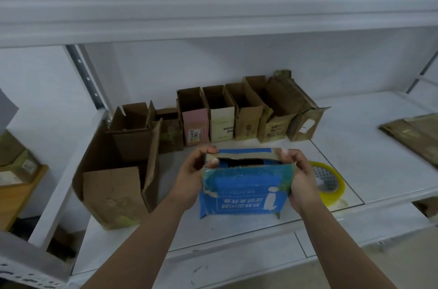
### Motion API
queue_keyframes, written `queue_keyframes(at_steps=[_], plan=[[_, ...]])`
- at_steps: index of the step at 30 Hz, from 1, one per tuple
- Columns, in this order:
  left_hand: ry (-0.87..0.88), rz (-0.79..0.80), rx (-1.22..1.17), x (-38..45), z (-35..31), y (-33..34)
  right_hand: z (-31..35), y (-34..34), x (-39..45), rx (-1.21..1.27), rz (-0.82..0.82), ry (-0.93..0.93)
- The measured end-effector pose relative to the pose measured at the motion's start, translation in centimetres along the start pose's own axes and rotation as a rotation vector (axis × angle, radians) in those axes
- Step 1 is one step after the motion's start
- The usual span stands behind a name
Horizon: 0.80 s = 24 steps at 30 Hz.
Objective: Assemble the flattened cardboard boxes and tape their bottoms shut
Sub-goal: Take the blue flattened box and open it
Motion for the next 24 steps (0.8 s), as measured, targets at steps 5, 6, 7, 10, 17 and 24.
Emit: queue_keyframes(at_steps=[5, 6, 7, 10, 17, 24], plan=[[-0.100, 0.119, -0.007, -0.8, -0.2, -1.3, 0.3, 0.0, 0.8, -0.074, -0.069, 0.010], [-0.086, 0.141, 0.012, -1.0, -0.4, -1.4, 0.2, 0.1, 0.9, -0.077, -0.068, 0.017], [-0.074, 0.146, 0.025, -1.1, -0.6, -1.4, 0.0, 0.1, 0.9, -0.072, -0.076, 0.022], [-0.102, 0.022, 0.009, -1.0, -1.1, -1.1, -0.5, 0.1, 0.8, 0.004, -0.066, 0.081], [-0.205, 0.030, 0.091, 0.0, -2.0, -0.4, -0.5, -0.1, 0.8, -0.184, -0.085, 0.044], [-0.082, 0.687, 1.280, 1.7, -2.0, 2.6, 0.0, -0.6, 1.1, -0.255, -0.082, 0.063]])
Point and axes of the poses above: each hand's wrist, its own x-axis towards the middle knuckle, its own y-axis out of the palm, z = x × y, the point moved 3 cm from there along x, towards the middle knuckle, and after that the axes turned 14 degrees about y, right-handed, at the moved point
